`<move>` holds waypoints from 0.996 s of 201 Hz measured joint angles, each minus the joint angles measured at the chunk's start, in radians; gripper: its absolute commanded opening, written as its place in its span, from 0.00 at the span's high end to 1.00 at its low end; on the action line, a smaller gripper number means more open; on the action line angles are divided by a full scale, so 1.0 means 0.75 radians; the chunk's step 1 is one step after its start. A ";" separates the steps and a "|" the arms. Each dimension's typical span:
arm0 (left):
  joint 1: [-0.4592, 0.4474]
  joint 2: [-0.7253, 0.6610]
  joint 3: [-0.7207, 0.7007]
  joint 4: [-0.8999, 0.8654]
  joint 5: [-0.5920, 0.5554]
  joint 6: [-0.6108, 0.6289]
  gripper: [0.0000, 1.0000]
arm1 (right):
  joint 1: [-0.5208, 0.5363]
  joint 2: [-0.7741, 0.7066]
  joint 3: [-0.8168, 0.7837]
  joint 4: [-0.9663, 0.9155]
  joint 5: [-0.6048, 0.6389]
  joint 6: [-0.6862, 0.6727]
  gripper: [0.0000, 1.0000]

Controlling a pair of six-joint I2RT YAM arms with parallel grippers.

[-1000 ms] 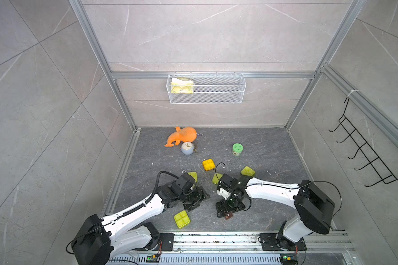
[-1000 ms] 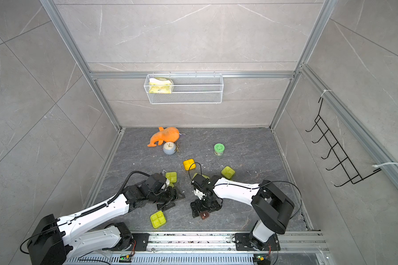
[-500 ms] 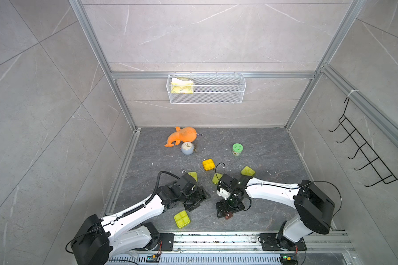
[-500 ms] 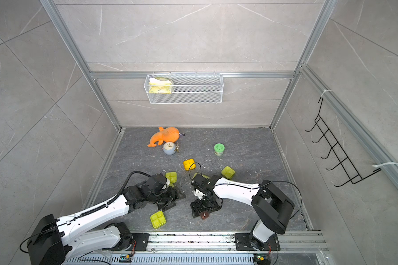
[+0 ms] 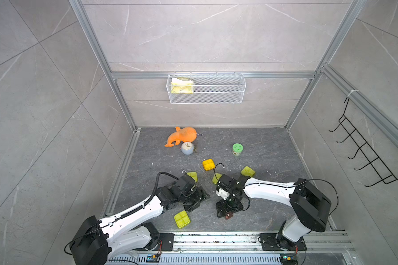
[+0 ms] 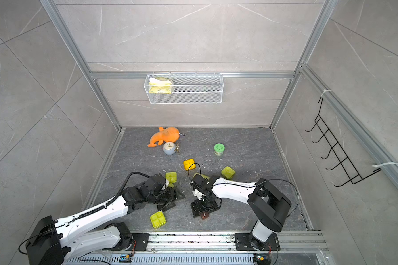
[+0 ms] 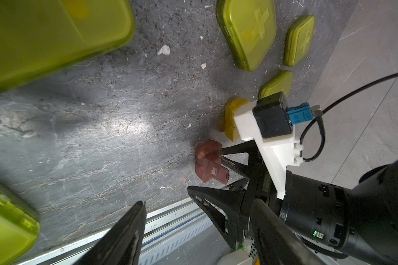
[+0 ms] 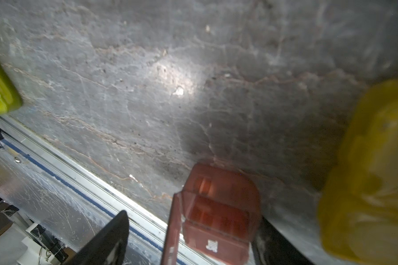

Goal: Close pillboxes
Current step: Close the lid on the pillbox.

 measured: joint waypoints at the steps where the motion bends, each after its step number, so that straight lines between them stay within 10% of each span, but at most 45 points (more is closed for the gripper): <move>1: 0.000 0.000 0.000 0.000 0.001 0.000 0.26 | 0.000 0.000 0.000 0.000 -0.001 0.000 0.20; 200: 0.000 0.131 0.062 -0.004 0.013 0.023 0.26 | -0.103 0.000 0.033 -0.006 0.000 -0.052 0.55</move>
